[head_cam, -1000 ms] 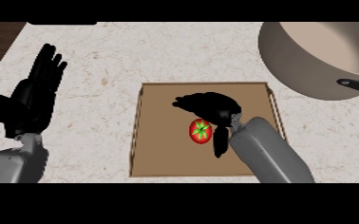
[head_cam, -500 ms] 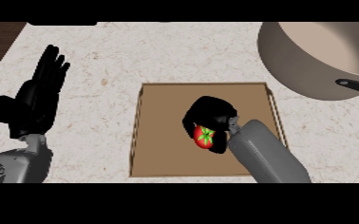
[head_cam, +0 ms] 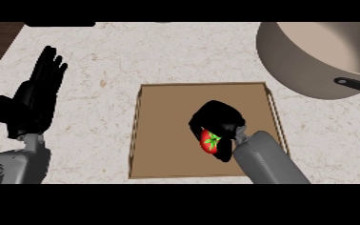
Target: Pick the tomato from the tray and place it in the pot
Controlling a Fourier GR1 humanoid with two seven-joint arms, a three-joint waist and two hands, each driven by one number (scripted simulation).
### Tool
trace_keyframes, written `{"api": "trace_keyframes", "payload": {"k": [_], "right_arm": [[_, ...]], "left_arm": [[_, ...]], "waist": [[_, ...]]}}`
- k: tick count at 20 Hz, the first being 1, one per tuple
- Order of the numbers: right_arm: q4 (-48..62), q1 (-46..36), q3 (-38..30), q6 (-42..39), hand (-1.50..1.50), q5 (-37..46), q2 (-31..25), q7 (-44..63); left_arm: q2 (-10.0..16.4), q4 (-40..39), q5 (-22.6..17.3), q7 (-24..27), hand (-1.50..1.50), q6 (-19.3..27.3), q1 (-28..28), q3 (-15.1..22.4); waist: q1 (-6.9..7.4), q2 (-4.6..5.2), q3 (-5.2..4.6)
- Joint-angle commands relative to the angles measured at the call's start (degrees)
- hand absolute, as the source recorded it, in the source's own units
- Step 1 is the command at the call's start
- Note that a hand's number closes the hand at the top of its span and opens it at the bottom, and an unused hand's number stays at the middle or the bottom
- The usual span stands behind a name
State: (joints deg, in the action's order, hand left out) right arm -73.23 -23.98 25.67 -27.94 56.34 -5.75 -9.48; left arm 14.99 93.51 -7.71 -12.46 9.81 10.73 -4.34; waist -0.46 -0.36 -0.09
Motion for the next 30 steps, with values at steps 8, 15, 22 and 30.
{"api": "trace_keyframes", "payload": {"k": [8,15,22,30], "right_arm": [[-31.42,18.39,-8.59,0.64,1.5,-4.18,-0.69,14.04],[-45.76,15.37,-20.58,8.49,1.5,-7.63,4.63,20.31],[-46.67,9.19,-35.4,9.85,1.5,-13.09,0.76,21.77],[-34.95,1.07,-47.4,9.1,1.5,-23.7,-5.36,22.07]], "left_arm": [[-0.79,0.66,0.84,0.26,0.0,0.23,-1.58,-0.13],[-0.51,2.61,1.91,-0.12,0.0,0.74,-2.0,0.12],[-1.46,0.18,1.46,-0.02,0.0,0.01,0.05,-0.08],[-0.11,1.5,-0.01,-0.29,0.0,-2.92,-1.38,-2.24]], "waist": [[-1.07,-0.04,0.08],[-0.78,-0.08,0.1],[0.3,0.38,0.1],[0.65,0.37,0.09]]}}
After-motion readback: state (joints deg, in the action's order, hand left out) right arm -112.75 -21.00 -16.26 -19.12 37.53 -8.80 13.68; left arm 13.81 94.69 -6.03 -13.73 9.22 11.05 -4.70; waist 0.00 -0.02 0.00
